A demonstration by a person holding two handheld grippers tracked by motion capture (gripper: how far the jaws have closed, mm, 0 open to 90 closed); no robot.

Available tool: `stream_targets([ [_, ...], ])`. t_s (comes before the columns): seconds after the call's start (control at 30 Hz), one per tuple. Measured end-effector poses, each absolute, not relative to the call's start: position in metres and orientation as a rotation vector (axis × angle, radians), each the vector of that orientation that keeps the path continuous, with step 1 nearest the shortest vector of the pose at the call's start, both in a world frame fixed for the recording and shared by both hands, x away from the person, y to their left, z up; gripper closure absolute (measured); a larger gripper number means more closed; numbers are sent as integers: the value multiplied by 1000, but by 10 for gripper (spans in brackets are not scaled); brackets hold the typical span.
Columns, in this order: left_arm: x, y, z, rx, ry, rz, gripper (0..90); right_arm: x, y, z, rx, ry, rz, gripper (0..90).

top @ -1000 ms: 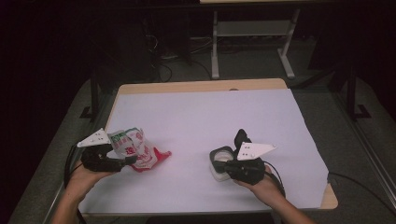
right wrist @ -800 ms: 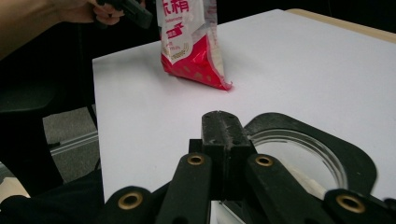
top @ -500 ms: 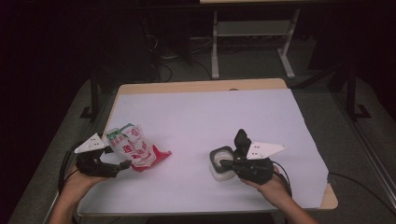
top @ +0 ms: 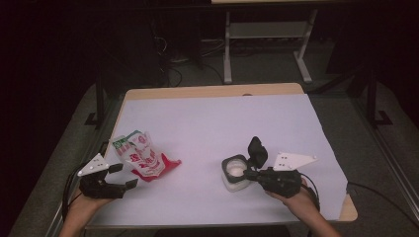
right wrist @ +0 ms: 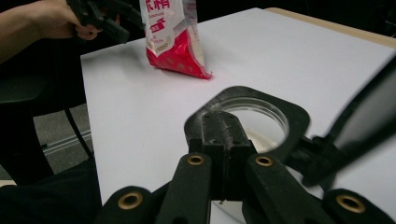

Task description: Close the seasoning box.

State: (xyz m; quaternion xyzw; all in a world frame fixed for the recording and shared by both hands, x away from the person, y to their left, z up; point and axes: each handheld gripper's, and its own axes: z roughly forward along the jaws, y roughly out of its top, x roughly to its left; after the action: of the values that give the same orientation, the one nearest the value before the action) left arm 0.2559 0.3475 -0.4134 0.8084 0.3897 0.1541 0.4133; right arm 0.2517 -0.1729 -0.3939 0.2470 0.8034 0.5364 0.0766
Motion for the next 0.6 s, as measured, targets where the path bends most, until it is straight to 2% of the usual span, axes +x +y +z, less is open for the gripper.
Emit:
stream_targets([
  [0.33,245,350,-427,2020,1010,366,145,244,-206,-399,821,2362,1563,900],
  [0.6,246,349,-430,2018,1004,360,142,254,-227,-399,885,2297,1532,900],
])
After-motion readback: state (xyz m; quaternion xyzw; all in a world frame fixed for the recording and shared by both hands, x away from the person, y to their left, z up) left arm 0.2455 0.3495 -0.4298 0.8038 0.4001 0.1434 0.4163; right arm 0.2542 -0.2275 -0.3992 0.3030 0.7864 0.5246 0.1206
